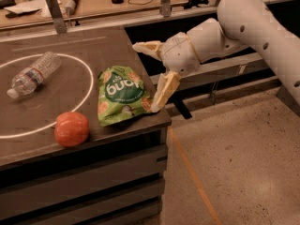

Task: Move green rice chip bag near apple

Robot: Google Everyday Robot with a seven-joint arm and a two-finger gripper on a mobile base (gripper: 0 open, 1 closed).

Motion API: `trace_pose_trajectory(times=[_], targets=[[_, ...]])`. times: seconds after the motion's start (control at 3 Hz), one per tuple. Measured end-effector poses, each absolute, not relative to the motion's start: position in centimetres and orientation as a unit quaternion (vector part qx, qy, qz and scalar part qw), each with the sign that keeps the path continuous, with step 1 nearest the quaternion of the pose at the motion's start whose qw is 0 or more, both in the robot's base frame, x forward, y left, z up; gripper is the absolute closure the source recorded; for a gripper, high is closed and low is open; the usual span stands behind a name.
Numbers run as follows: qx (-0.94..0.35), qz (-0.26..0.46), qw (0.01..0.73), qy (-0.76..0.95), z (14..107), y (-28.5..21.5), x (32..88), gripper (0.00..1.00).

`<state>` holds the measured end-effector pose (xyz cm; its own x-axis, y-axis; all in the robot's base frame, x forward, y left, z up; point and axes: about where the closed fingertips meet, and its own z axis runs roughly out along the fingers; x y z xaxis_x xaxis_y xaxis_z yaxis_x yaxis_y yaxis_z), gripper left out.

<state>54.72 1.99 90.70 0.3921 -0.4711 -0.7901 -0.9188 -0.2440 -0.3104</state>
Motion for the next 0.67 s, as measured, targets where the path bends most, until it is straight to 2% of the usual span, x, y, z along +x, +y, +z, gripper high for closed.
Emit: trace_pose_trajectory(times=[0.67], targets=[[-0.729,0.259,0.392,0.498,92.62,0.36,54.33,0.0]])
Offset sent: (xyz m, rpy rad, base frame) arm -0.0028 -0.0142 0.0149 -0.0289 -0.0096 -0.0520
